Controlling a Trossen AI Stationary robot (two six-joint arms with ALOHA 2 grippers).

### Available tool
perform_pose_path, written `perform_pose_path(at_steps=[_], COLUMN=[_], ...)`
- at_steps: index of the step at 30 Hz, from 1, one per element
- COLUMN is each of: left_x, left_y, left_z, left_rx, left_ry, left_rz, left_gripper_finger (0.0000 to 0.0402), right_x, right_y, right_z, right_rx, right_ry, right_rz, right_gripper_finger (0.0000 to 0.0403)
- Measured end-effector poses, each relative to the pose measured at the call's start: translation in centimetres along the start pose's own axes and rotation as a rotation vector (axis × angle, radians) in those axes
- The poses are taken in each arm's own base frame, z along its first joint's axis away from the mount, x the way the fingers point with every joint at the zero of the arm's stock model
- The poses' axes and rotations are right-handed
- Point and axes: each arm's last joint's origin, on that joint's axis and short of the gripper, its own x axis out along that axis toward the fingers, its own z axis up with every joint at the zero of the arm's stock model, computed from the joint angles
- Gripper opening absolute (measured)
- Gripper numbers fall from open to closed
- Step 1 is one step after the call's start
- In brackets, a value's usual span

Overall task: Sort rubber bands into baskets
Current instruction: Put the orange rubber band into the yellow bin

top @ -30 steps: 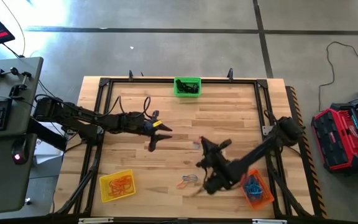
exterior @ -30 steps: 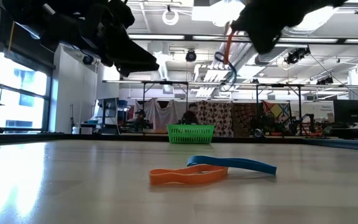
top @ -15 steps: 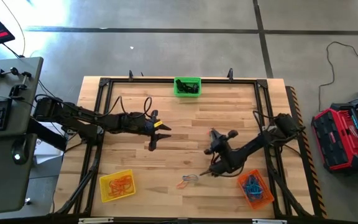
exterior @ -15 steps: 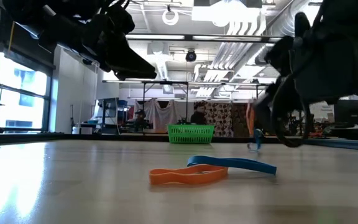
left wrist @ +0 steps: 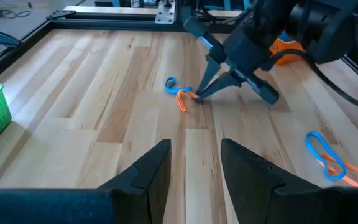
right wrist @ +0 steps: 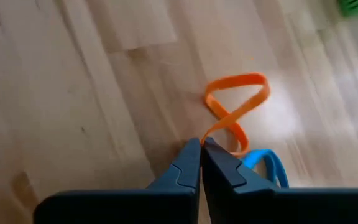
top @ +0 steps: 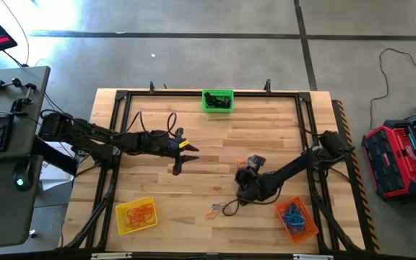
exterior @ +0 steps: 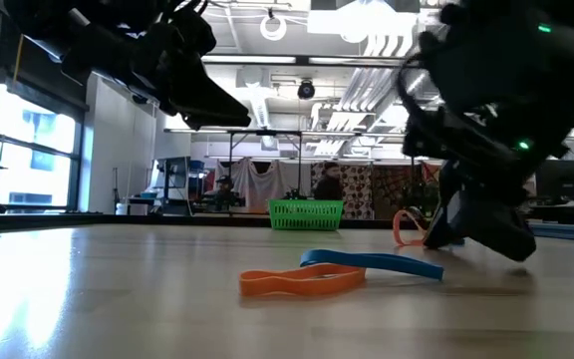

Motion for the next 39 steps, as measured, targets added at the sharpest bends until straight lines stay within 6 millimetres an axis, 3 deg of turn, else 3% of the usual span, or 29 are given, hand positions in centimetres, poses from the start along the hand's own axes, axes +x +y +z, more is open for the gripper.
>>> perform_pose_path(at_steps=[6, 18, 30, 39], left_x=[0.0, -0.1, -0.2, 3.1], left_y=[-0.4, -2.4, -4.6, -5.4], left_z=[0.0, -0.4, -0.6, -0.7], left_rx=[0.001, 0.002, 0.025, -0.085], left_ry=[0.000, 0.039, 0.041, 0.109], left_rz=[-0.014, -0.086, -0.084, -0.089], left_gripper_finger=[0.0133, 0.0133, 0.0142, 0.0150], right_x=[-0.6, -1.6, -3.3, -3.6], right_y=[0.4, 0.2, 0.2, -0.1], right_z=[4.2, 10.1, 13.8, 14.7], right_rx=[0.021, -0.027, -0.051, -0.057], right_ry=[0.030, -0.182, -0.409, -0.480], right_rz=[0.170, 0.265, 0.275, 0.212], right_gripper_finger=[0.0000, 0.0000, 0.0000, 0.0000])
